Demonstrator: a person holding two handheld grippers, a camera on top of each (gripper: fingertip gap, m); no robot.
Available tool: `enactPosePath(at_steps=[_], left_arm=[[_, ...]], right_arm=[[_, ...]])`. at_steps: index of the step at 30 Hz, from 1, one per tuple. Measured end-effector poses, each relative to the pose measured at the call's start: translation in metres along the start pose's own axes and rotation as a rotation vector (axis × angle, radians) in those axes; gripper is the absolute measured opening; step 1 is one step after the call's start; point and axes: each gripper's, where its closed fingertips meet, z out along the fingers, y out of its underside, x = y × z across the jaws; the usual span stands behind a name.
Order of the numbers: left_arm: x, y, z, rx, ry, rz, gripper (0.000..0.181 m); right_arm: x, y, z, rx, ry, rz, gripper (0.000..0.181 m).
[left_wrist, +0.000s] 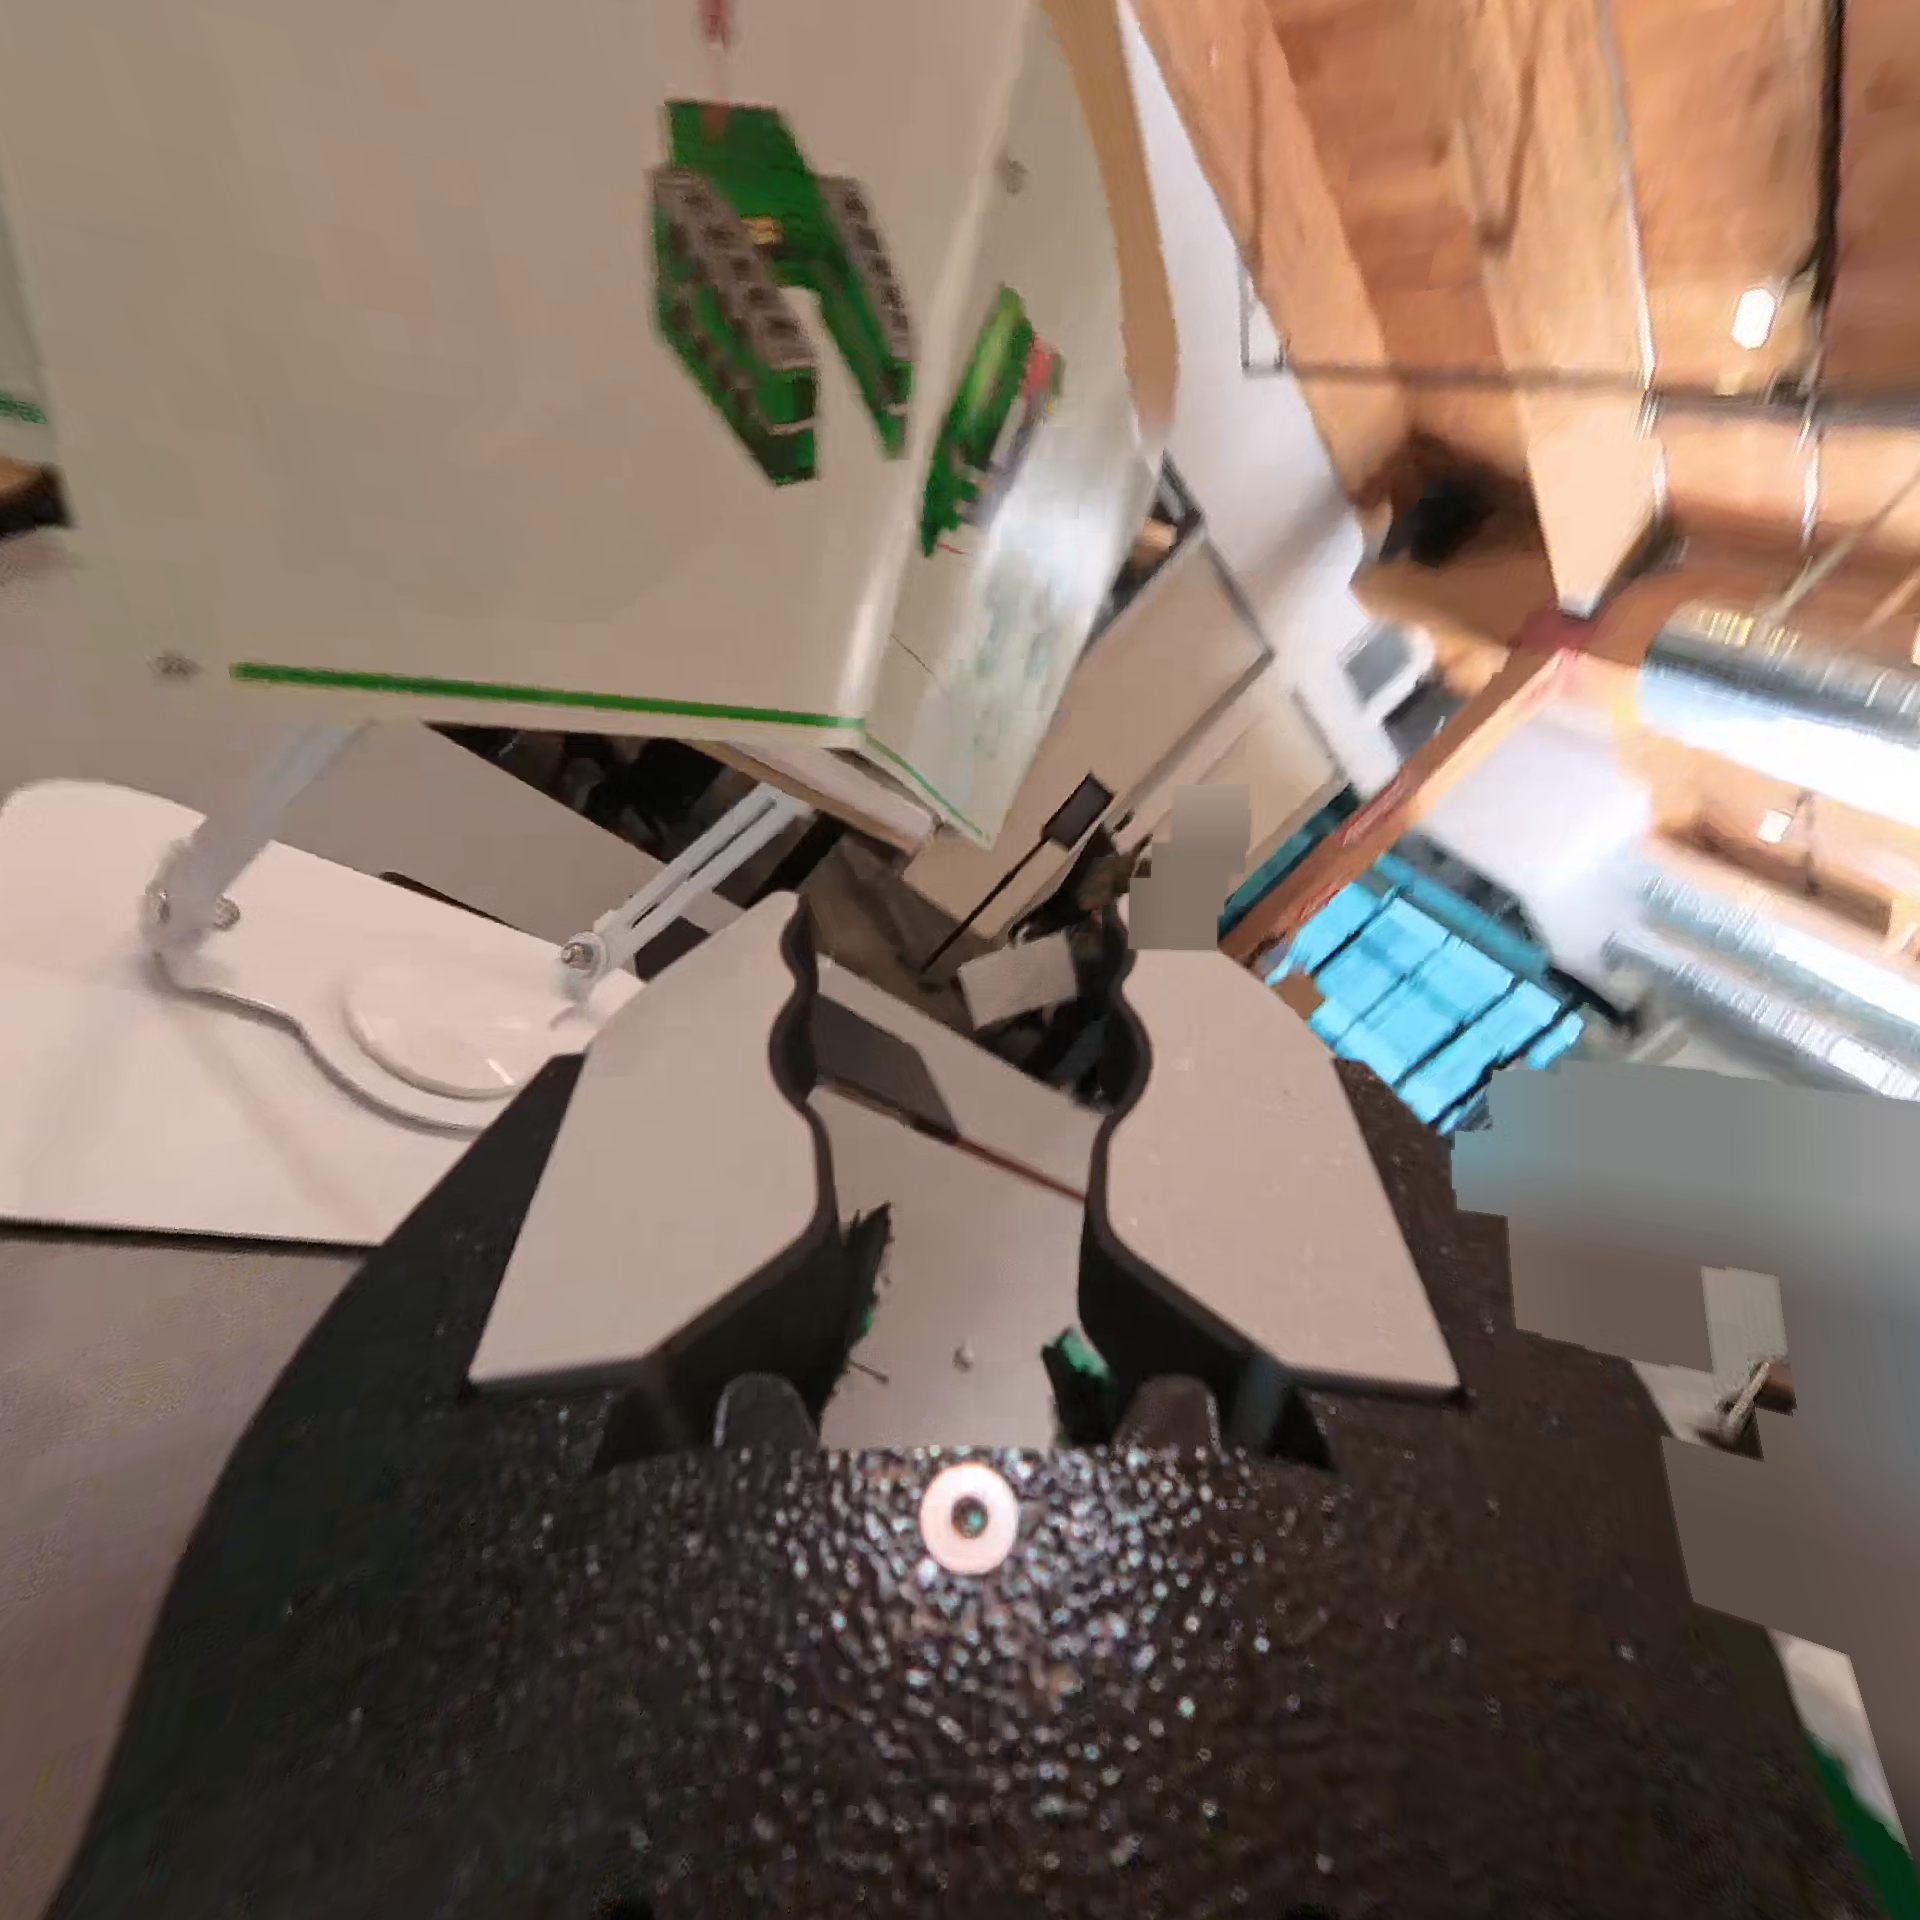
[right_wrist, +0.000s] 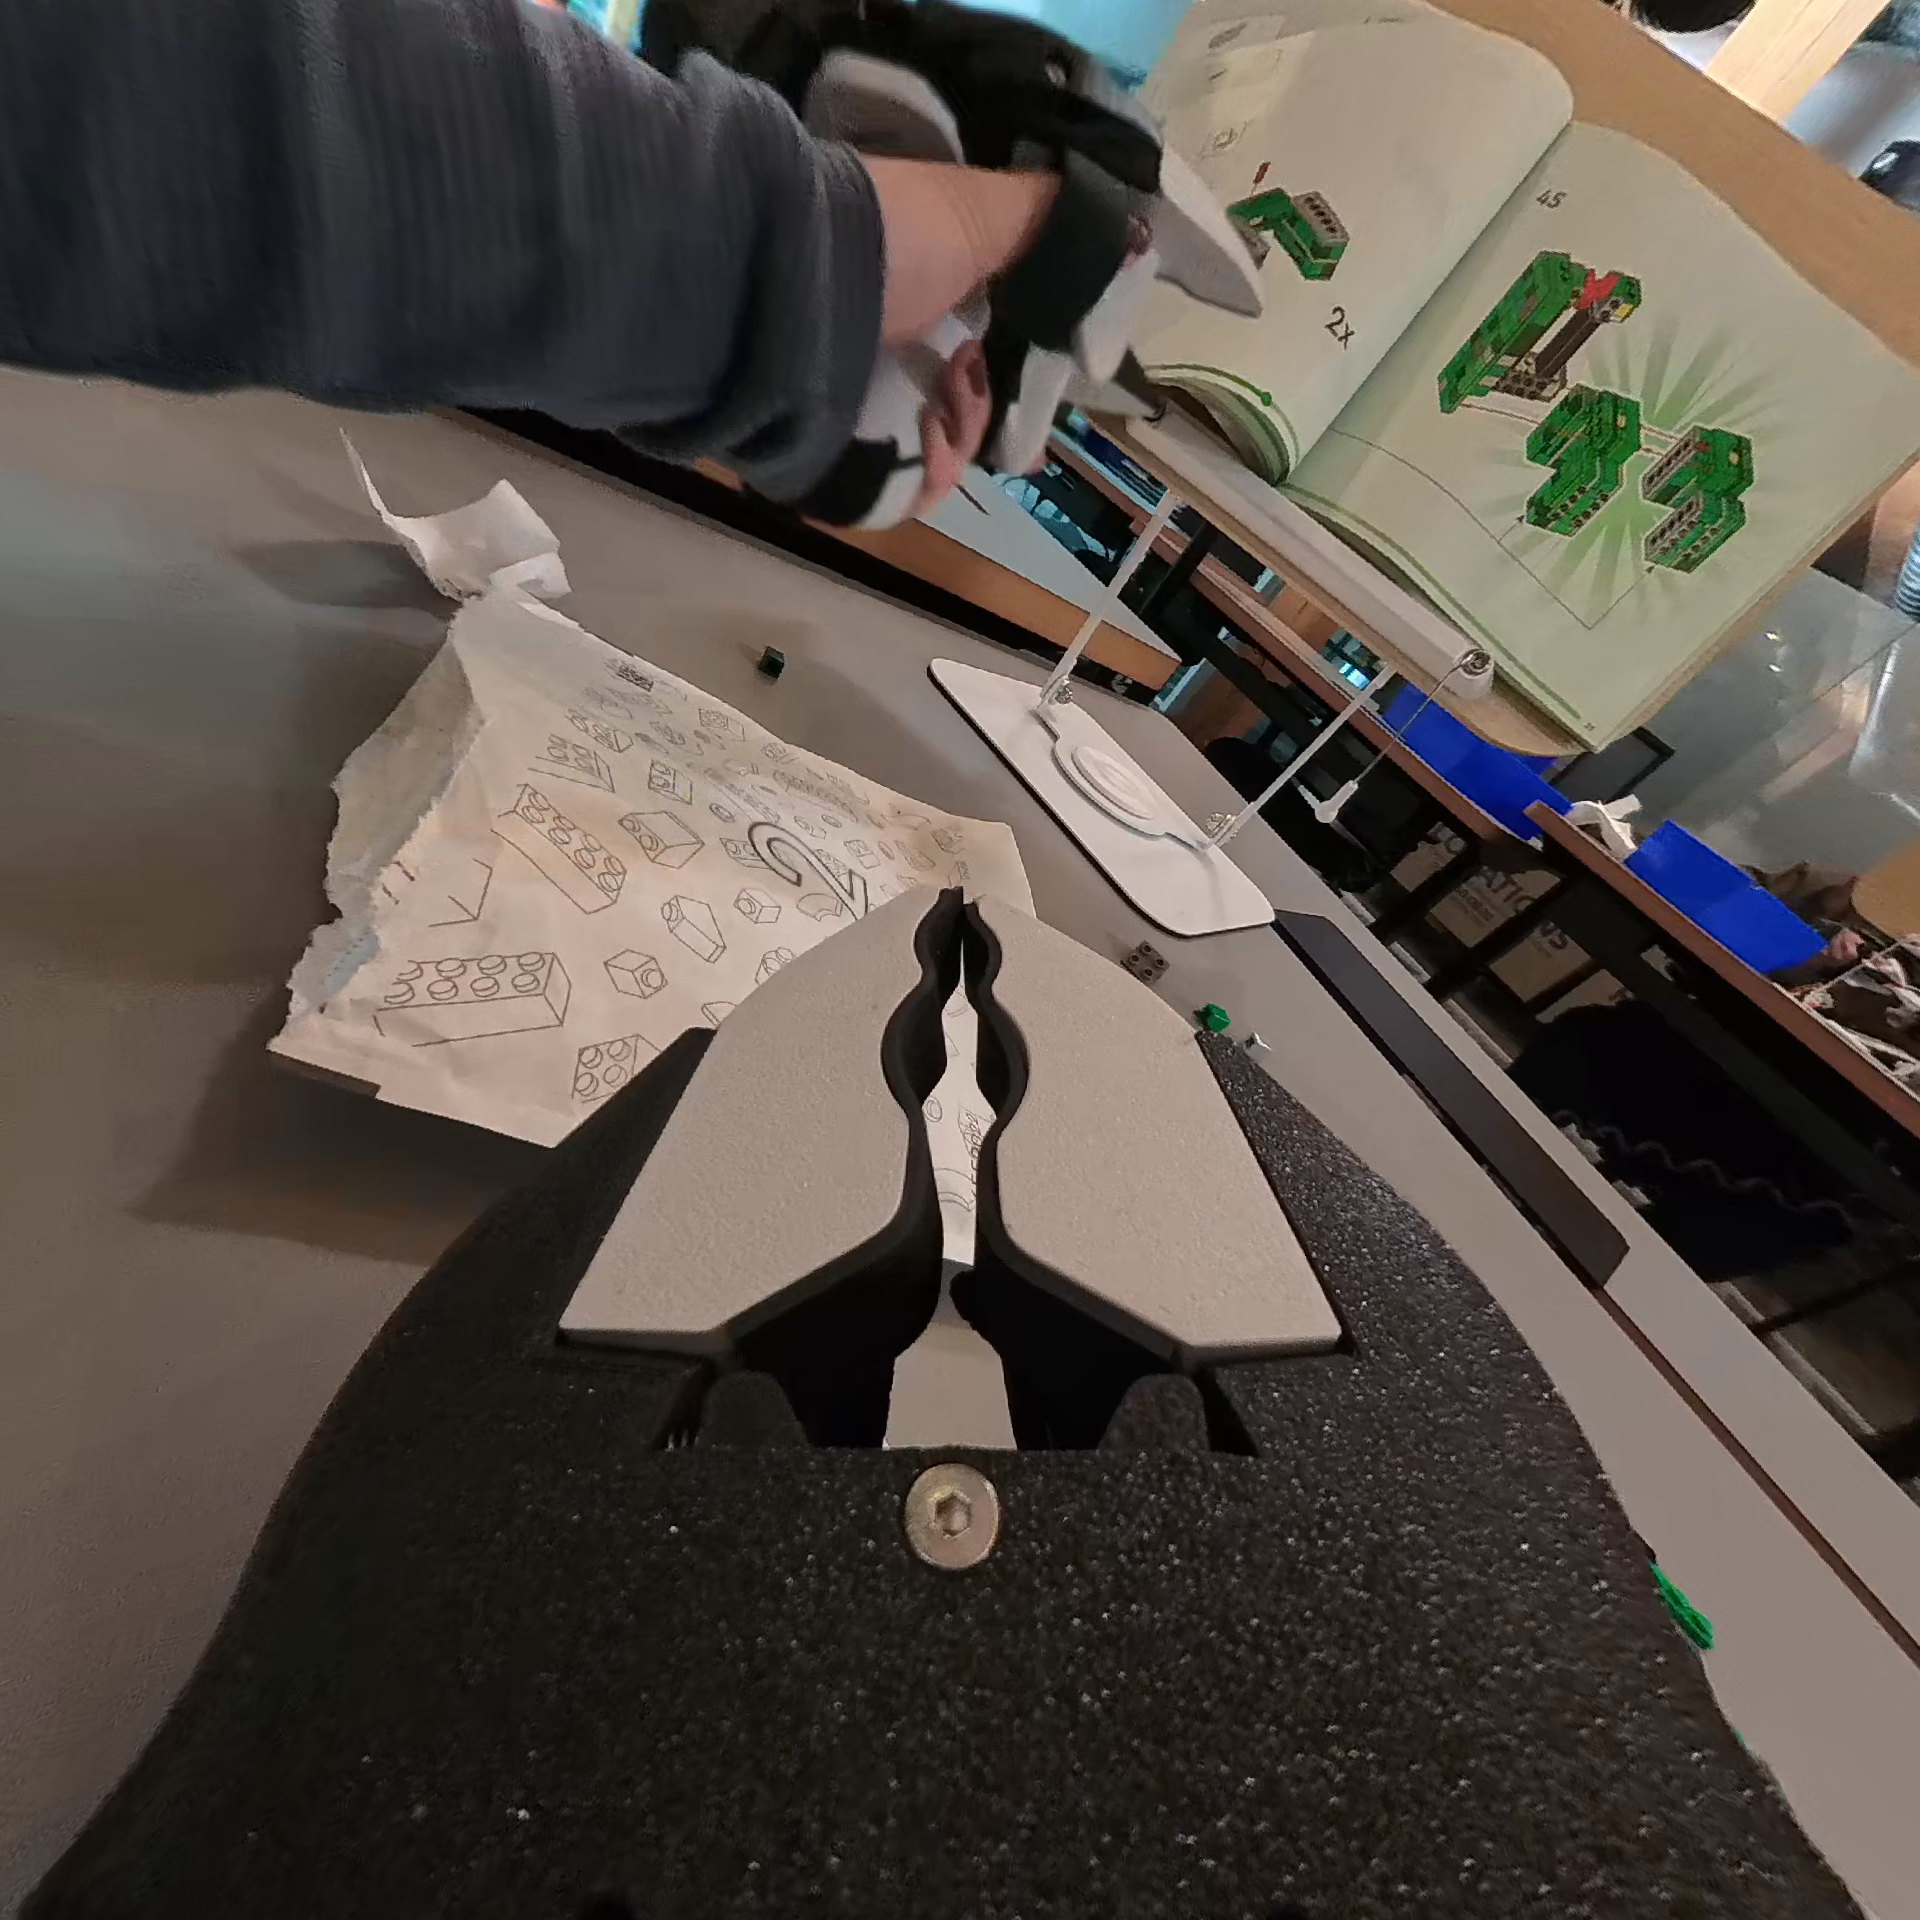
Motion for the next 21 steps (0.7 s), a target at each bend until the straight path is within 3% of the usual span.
enactPosePath(at_steps=[3,7,16,21], left_arm=[[-0.017,-0.012,0.005,0.154,0.002,-0.182,0.054],[-0.034,-0.020,0.007,0.268,-0.010,-0.268,0.054],[-0.030,-0.034,0.008,0.327,0.021,-0.269,0.047],[-0.008,-0.037,0.014,0.290,0.068,-0.188,0.043]], right_arm=[[0.000,-0.001,0.000,0.005,-0.006,0.008,0.000],[-0.001,-0.001,0.000,0.009,-0.012,0.015,0.000],[-0.002,-0.002,0.000,0.012,-0.021,0.014,0.000],[-0.002,-0.002,0.000,0.011,-0.023,0.011,0.000]])
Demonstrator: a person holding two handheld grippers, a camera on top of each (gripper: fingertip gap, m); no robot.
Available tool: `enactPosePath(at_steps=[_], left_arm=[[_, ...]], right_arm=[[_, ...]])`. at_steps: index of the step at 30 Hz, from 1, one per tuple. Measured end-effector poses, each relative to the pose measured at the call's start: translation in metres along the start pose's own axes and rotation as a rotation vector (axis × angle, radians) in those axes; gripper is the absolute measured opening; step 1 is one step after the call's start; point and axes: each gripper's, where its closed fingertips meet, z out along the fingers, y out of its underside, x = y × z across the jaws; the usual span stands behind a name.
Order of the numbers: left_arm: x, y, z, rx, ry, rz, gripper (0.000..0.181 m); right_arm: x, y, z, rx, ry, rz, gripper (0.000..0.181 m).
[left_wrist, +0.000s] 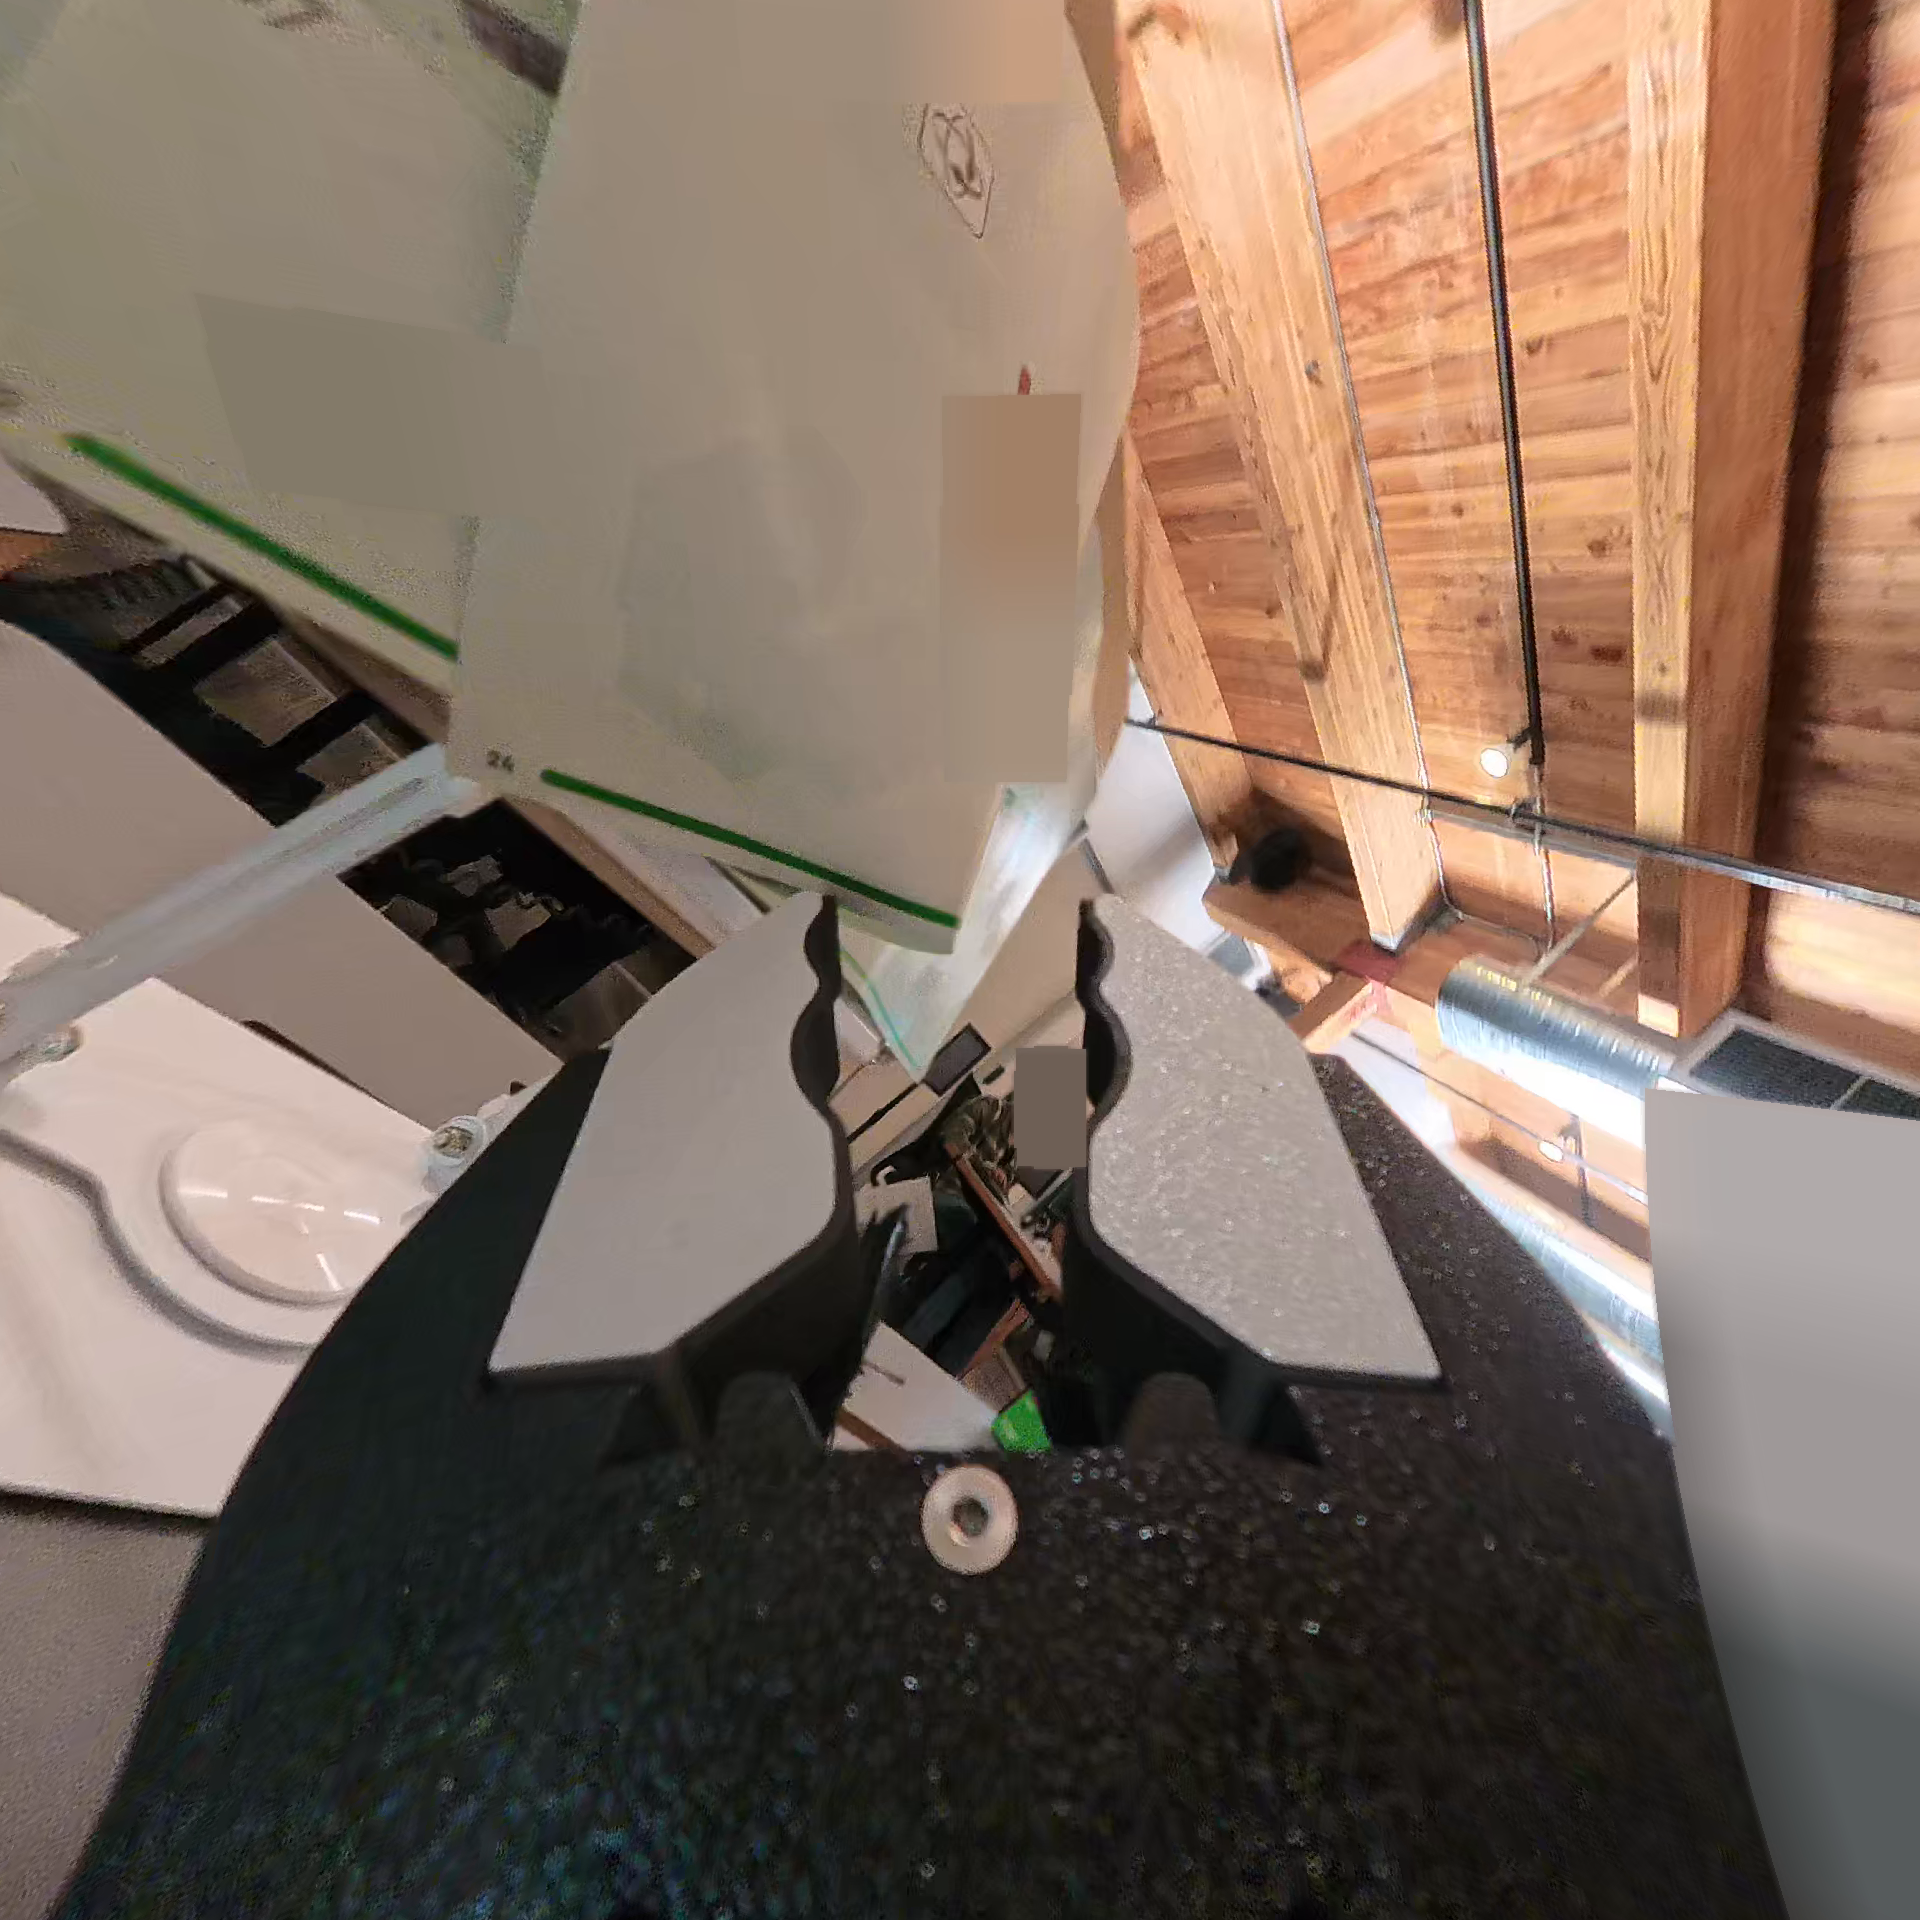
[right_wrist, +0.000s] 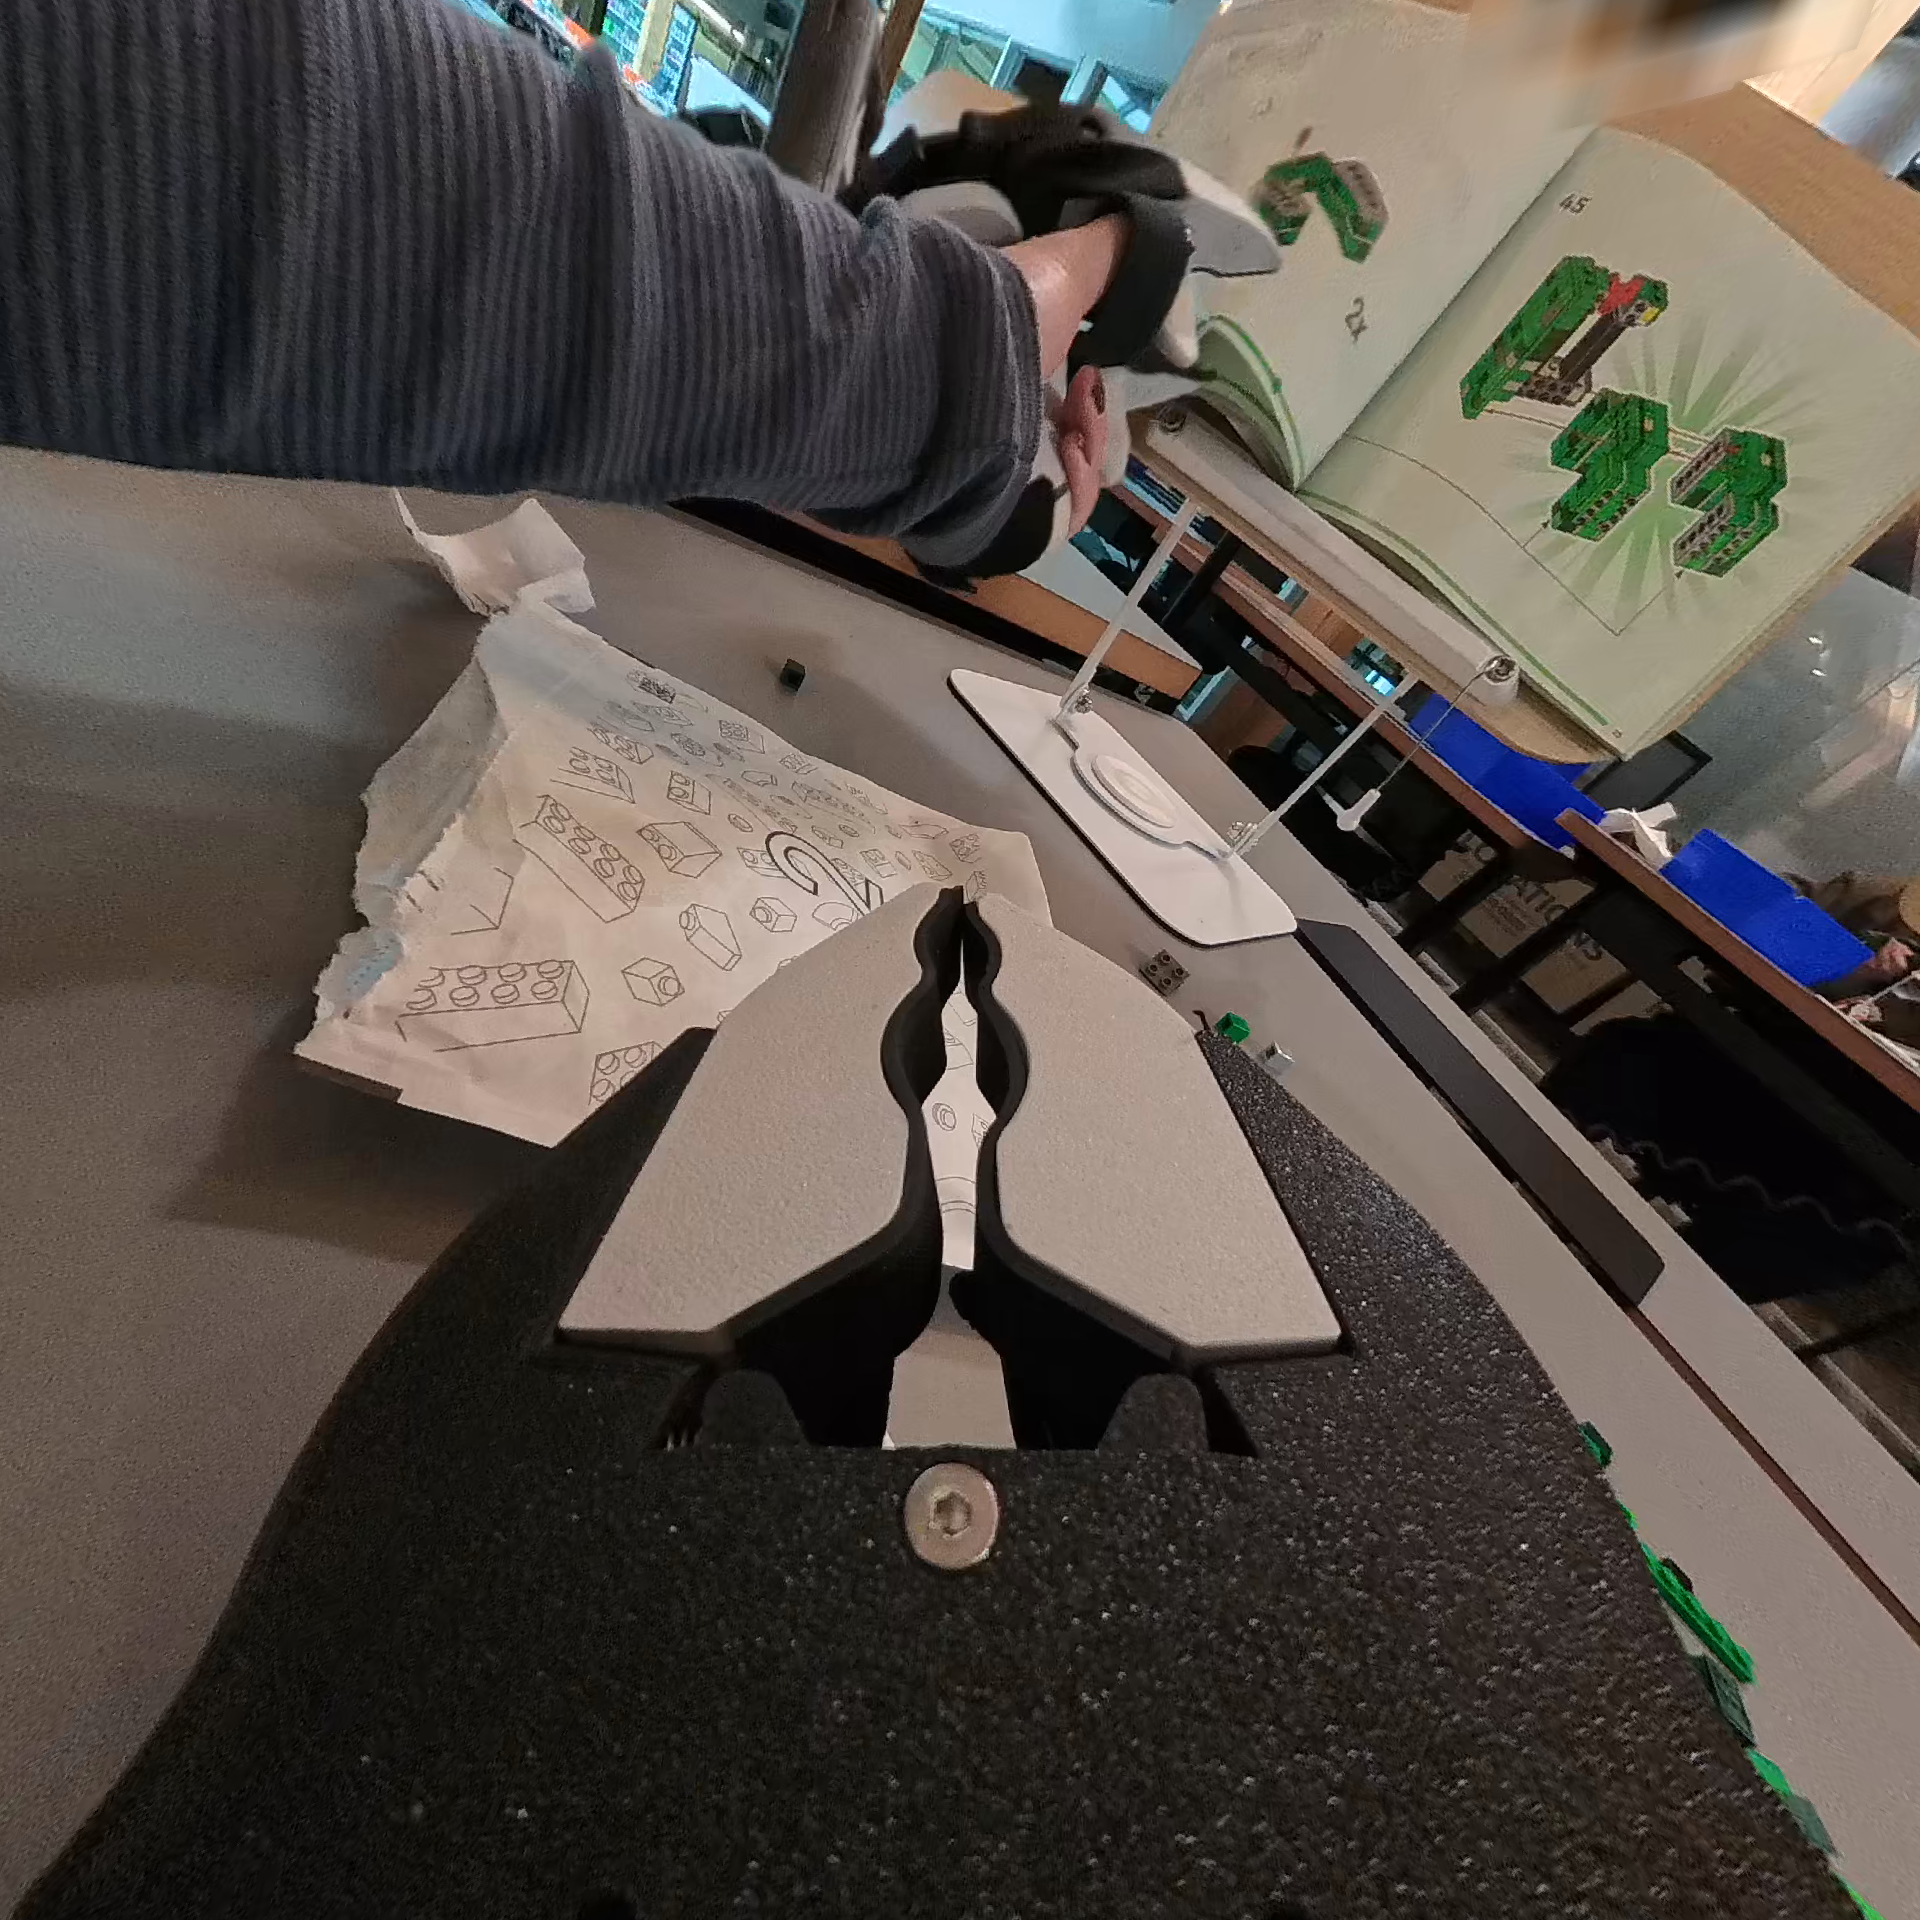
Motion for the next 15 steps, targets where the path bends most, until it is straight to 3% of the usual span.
enactPosePath(at_steps=[10,15], left_arm=[[0.049,0.062,0.027,-0.309,0.146,0.217,0.042],[0.046,0.063,0.016,-0.298,0.140,0.226,0.042]], right_arm=[[-0.001,0.000,0.000,-0.001,-0.005,-0.005,0.000],[-0.002,0.000,0.001,-0.003,-0.008,-0.006,0.000]])
